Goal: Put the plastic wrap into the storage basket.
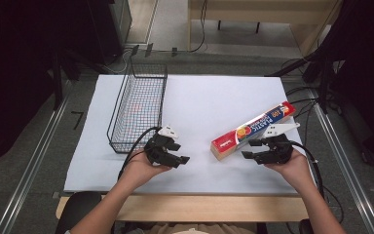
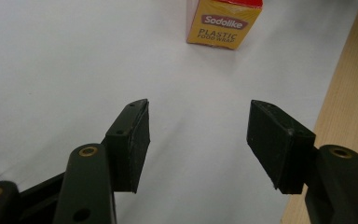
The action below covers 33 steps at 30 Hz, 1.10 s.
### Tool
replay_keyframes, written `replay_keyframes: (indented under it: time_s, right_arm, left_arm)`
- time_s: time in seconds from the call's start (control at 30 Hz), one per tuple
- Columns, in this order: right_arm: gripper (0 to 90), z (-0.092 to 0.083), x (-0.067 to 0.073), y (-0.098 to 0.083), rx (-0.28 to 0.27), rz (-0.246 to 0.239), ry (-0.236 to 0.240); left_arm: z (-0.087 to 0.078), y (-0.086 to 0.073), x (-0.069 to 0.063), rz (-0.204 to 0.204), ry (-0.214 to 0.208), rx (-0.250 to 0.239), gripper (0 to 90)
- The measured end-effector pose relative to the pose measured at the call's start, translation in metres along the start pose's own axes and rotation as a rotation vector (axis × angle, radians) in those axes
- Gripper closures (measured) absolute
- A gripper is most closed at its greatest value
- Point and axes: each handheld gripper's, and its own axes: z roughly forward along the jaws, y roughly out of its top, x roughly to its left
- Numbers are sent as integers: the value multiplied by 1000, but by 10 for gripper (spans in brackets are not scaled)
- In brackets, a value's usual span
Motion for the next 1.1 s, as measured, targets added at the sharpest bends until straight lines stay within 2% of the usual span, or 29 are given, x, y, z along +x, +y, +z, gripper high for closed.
replay_keyframes:
  time_s: [0.43,0.6,0.67,0.7,0.73,0.77,0.9,1.0,1.03,1.07,1.1]
  right_arm:
    - [434,-2,-3,-1,18,-24,20]
    - [435,-4,-5,-2,31,-36,13]
    - [480,-5,-6,-2,34,-41,16]
    - [599,-6,-5,-2,52,-51,25]
    - [599,-6,-5,-2,52,-51,25]
    - [681,-6,-3,-2,58,-55,39]
    - [720,-4,0,-3,41,-49,45]
    - [740,-6,1,-3,16,-51,29]
    - [748,-6,0,-2,14,-50,29]
    - [800,-5,0,-3,27,-55,34]
    - [800,-5,0,-3,27,-55,34]
  left_arm:
    - [2,-1,0,7,-4,3,392]
    - [2,-1,0,6,-7,3,392]
    - [2,-1,0,9,-7,7,392]
    - [2,-1,0,10,-7,8,391]
    - [2,-1,0,10,-8,8,391]
    - [2,-1,-1,11,-7,9,391]
    - [2,-1,0,11,-7,6,391]
    - [2,-1,0,12,-8,7,390]
    - [2,-1,0,10,-11,9,390]
    - [3,-1,-1,9,-12,9,389]
    - [3,0,-1,14,-12,11,389]
